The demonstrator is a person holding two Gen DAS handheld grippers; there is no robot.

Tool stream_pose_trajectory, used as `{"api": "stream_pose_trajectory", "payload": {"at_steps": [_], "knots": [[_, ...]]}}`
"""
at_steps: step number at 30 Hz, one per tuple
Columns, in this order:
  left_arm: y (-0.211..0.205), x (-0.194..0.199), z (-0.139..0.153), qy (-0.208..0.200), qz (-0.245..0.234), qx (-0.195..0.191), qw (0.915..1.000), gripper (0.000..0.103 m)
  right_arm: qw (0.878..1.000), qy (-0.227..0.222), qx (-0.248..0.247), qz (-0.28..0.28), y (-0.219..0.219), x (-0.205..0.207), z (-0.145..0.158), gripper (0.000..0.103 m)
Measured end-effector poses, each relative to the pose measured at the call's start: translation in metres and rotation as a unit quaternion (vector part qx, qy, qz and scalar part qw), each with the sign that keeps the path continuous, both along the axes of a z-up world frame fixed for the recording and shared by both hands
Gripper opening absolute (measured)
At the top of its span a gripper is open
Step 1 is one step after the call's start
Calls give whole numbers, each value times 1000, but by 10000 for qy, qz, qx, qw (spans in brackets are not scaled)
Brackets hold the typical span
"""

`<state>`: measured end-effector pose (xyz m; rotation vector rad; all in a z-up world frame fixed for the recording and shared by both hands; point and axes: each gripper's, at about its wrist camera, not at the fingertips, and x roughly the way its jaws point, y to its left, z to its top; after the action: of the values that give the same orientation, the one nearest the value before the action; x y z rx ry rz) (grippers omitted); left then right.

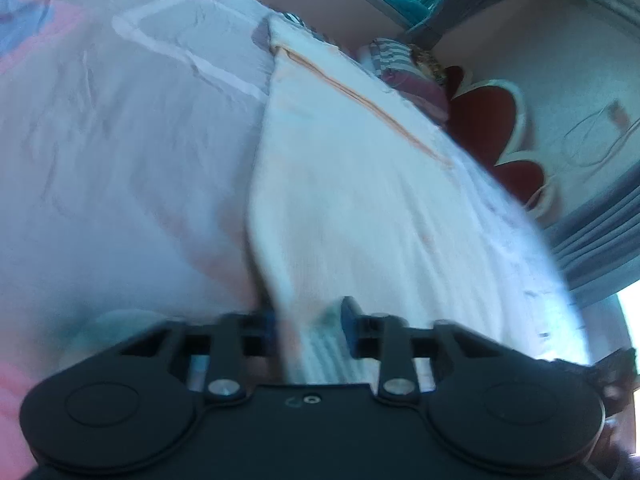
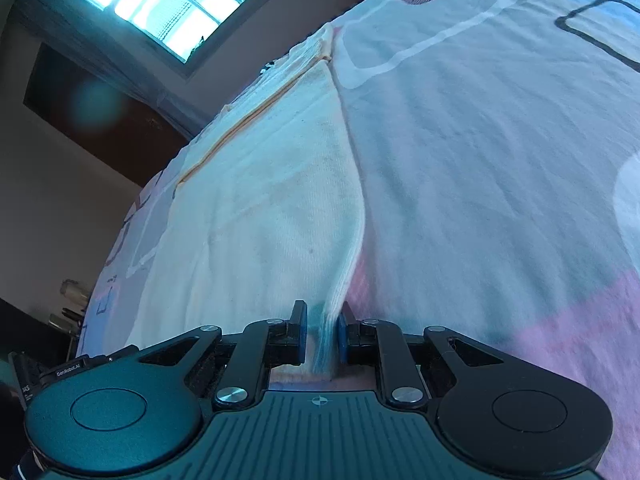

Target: Fold small clothes

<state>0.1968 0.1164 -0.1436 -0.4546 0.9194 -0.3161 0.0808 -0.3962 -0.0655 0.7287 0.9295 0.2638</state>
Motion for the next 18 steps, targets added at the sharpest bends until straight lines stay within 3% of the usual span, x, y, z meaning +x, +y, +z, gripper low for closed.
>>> {"api": "stream_pose_trajectory", "payload": {"at_steps": [4, 7, 9, 11, 18], "knots": [[11, -22, 20, -616, 172, -219, 9977, 3, 9988, -479, -67, -24, -2, -11, 23, 2], [10, -17, 5, -283, 97, 196, 9994, 3, 9982, -578, -125, 6, -7, -19, 24, 2], [11, -16, -4, -159, 191, 58, 9997, 3, 9996, -195, -198, 66, -6, -14, 6, 2], [13, -18, 1, -213, 281, -36, 9994, 3, 9997, -213, -121, 1, -4, -12, 5, 2], [20, -3, 41, -702, 514, -473, 9951, 2, 9939, -1089, -143, -108, -3, 12, 68, 2]]}}
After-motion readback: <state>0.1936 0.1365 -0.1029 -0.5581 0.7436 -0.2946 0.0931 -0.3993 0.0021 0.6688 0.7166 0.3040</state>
